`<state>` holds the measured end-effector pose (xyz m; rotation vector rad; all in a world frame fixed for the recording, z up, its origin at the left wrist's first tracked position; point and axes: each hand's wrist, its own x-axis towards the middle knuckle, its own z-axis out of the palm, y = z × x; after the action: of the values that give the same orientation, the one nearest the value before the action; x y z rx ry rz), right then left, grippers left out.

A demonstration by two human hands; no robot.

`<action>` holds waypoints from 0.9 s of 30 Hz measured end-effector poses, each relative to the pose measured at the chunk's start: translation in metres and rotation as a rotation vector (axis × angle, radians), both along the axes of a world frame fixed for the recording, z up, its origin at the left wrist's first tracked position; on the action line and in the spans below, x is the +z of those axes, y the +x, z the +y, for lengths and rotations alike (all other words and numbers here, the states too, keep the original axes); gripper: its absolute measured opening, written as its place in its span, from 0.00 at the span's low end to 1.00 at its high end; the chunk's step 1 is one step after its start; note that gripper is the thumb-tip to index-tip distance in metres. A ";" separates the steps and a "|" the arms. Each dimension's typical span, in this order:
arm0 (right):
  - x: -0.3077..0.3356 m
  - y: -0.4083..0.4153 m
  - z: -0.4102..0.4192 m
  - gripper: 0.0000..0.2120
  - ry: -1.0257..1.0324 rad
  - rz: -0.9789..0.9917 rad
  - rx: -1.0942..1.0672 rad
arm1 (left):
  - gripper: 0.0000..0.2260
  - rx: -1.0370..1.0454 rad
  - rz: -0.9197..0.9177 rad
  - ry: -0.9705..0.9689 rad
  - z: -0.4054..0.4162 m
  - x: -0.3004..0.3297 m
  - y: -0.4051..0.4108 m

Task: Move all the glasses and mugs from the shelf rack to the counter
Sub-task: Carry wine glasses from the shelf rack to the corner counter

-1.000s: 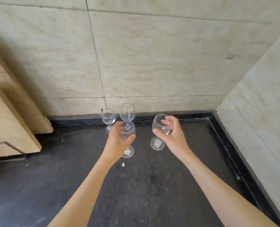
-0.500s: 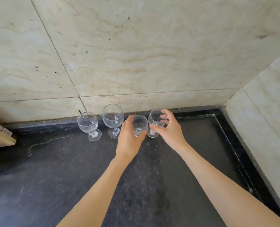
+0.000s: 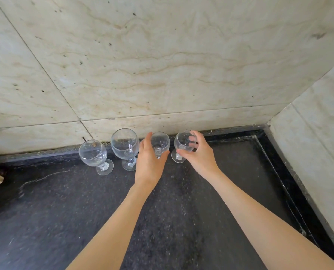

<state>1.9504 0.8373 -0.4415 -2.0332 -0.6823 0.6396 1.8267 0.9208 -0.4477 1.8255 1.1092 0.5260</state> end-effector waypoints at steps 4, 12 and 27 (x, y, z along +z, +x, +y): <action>-0.003 0.001 0.002 0.35 -0.004 0.009 -0.008 | 0.33 0.004 -0.004 -0.025 0.001 0.000 0.000; 0.005 -0.003 -0.002 0.45 -0.054 0.066 0.028 | 0.29 -0.012 0.046 -0.084 -0.009 0.006 -0.009; 0.178 -0.065 -0.109 0.34 -0.008 -0.577 0.386 | 0.30 -0.067 0.250 0.545 -0.082 0.169 -0.118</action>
<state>1.8852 0.7279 -0.2640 -2.1201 -1.4341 0.2530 1.7089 0.8384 -0.2788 2.4477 1.1355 0.6138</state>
